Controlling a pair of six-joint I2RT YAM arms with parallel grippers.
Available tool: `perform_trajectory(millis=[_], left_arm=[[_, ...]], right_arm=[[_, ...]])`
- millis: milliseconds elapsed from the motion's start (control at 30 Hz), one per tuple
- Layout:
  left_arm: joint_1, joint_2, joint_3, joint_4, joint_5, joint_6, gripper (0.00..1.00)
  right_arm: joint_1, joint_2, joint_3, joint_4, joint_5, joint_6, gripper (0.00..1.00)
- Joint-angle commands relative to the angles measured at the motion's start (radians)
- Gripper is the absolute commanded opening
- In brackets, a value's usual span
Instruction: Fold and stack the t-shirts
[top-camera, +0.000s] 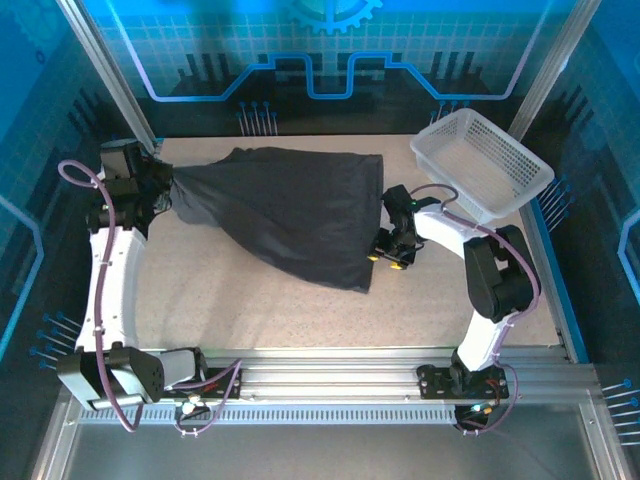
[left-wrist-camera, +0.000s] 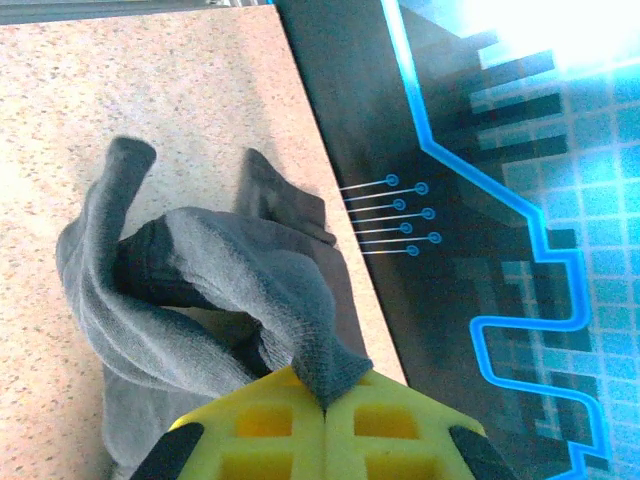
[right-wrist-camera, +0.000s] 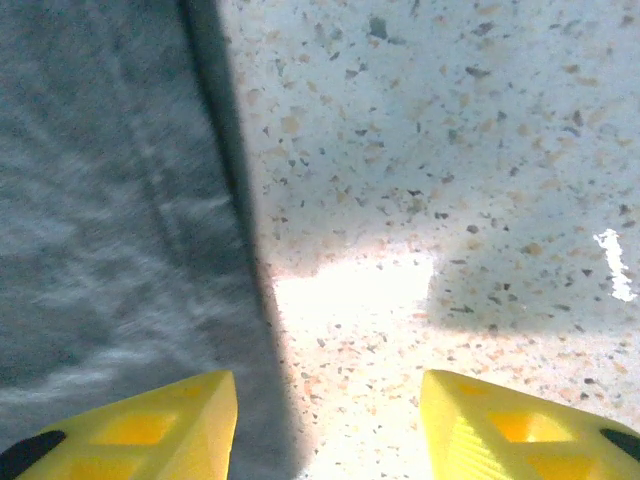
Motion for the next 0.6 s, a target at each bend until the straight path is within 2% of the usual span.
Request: perform_trajectory(millis=[0, 167, 333, 467, 567], left_arm=[[0.008, -0.009, -0.009, 0.059, 0.053, -0.034, 0.0], [0.002, -0.022, -0.061, 0.078, 0.073, -0.058, 0.0], [0.0, -0.021, -0.068, 0.078, 0.085, -0.057, 0.0], [-0.003, -0.025, -0.088, 0.078, 0.089, -0.056, 0.0], [-0.005, -0.026, -0.107, 0.077, 0.102, -0.057, 0.0]], right_arm=[[0.013, 0.075, 0.055, -0.003, -0.051, -0.021, 0.52], [0.094, 0.114, 0.105, 0.011, -0.047, 0.005, 0.52], [0.131, 0.173, 0.147, -0.029, -0.022, 0.017, 0.49], [0.139, 0.223, 0.184, -0.062, 0.004, 0.019, 0.37], [0.122, 0.259, 0.221, -0.106, 0.049, 0.021, 0.09]])
